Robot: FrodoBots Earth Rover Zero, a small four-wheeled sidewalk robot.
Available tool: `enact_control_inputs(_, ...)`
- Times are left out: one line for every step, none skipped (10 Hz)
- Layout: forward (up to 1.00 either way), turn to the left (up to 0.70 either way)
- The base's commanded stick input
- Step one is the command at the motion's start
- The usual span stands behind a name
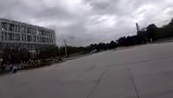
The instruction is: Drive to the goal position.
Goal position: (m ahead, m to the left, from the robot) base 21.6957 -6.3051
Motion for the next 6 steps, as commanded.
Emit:
enact_control_inputs(0.7,0.0)
enact_control_inputs(0.7,0.0)
enact_control_inputs(0.7,0.0)
enact_control_inputs(0.7,0.0)
enact_control_inputs(0.7,0.0)
enact_control_inputs(0.7,0.0)
